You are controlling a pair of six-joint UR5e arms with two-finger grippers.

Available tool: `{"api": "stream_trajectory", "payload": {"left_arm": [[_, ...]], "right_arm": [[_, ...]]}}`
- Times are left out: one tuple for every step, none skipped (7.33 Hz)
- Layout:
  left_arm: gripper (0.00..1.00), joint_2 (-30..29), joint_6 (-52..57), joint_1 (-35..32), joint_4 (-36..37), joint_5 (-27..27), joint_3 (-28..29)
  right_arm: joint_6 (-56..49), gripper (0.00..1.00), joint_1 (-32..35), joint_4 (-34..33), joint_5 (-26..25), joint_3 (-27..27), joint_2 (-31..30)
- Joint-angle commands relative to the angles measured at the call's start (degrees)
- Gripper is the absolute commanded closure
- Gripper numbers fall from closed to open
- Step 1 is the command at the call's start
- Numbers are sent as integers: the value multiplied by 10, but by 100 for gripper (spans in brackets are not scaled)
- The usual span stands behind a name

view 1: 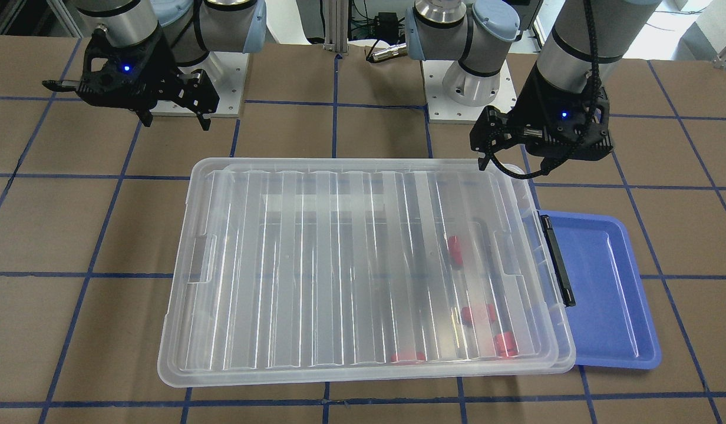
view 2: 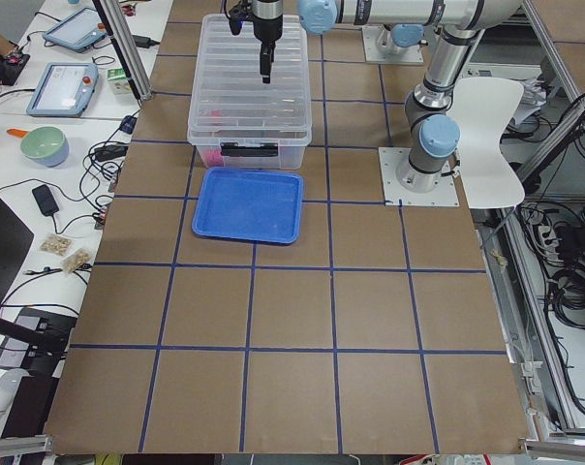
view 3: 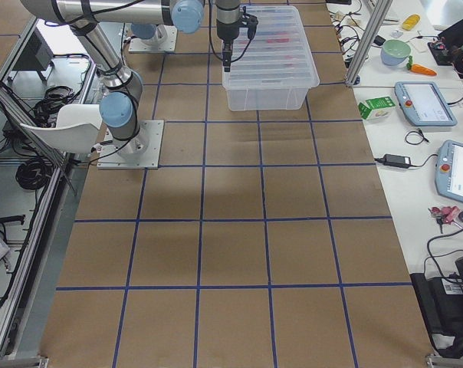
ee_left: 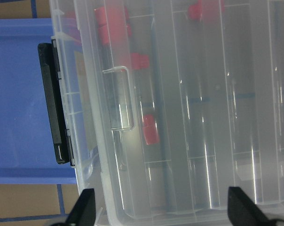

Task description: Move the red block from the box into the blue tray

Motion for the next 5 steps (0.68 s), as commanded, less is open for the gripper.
{"api": "stream_trajectory", "payload": {"left_arm": [[0,0,0,0,0,0,0],[0,0,0,0,0,0,0],[0,0,0,0,0,0,0],[0,0,0,0,0,0,0],[0,0,0,0,0,0,0]], "right_arm": [[7,0,-1,-18,-6,-3,46],[4,0,-1,-69,-6,-4,79],[3,0,-1,-100,-7,-4,98],[1,0,-1,-125,-6,-5,115],[6,0,-1,-154,-6,-6,128]]}}
